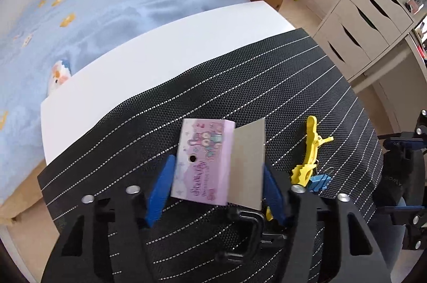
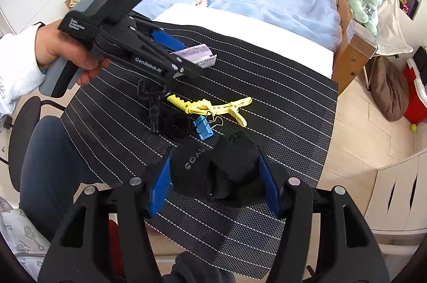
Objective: Collect trash
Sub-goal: 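Grasp the pink card with the left gripper while the right gripper holds the black cloth, then lift the pink card with the left gripper while the right gripper carries the cloth over the wastebasket, then open the right gripper to drop the black cloth into the wastebasket, then lower the pink card over the wastebasket and open the left gripper, then move the right gripper over the blue binder clip on the mat, then grasp the blue binder clip with the right gripper and lift, then grasp the black plastic hook with the left gripper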
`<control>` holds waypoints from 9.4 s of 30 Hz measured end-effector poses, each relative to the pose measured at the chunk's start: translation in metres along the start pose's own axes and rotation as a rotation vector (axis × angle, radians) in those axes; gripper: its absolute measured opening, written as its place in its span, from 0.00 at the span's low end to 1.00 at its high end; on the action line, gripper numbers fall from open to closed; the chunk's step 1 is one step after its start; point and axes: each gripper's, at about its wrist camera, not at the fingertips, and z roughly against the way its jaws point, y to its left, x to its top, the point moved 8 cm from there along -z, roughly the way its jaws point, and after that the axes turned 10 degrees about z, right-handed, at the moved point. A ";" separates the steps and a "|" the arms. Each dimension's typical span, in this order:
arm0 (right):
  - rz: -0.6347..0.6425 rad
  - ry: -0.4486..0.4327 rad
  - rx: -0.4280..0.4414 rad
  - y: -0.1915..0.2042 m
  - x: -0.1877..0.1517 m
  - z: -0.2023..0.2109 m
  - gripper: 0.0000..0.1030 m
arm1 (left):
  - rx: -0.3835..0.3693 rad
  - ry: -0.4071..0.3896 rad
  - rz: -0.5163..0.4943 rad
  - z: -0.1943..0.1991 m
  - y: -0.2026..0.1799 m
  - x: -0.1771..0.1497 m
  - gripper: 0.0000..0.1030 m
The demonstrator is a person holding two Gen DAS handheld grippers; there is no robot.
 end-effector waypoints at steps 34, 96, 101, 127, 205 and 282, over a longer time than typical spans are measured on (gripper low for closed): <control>0.023 -0.118 -0.054 0.026 0.023 0.042 0.58 | 0.004 -0.237 -0.059 0.113 -0.018 -0.043 0.39; 0.098 -0.215 0.096 0.183 -0.051 0.075 0.91 | -0.047 -0.400 0.035 0.184 -0.031 -0.227 0.39; 0.070 -0.222 0.083 0.176 -0.053 0.078 0.94 | -0.051 -0.395 0.026 0.183 -0.034 -0.229 0.40; -0.053 -0.253 -0.066 0.137 -0.066 0.108 0.95 | -0.083 -0.355 -0.067 0.176 -0.065 -0.231 0.40; -0.139 -0.123 -0.027 0.002 0.027 0.014 0.89 | -0.083 -0.442 0.036 0.163 -0.030 -0.186 0.93; -0.167 -0.068 0.093 -0.002 0.023 0.008 0.01 | -0.053 -0.296 -0.156 0.109 -0.048 -0.094 0.93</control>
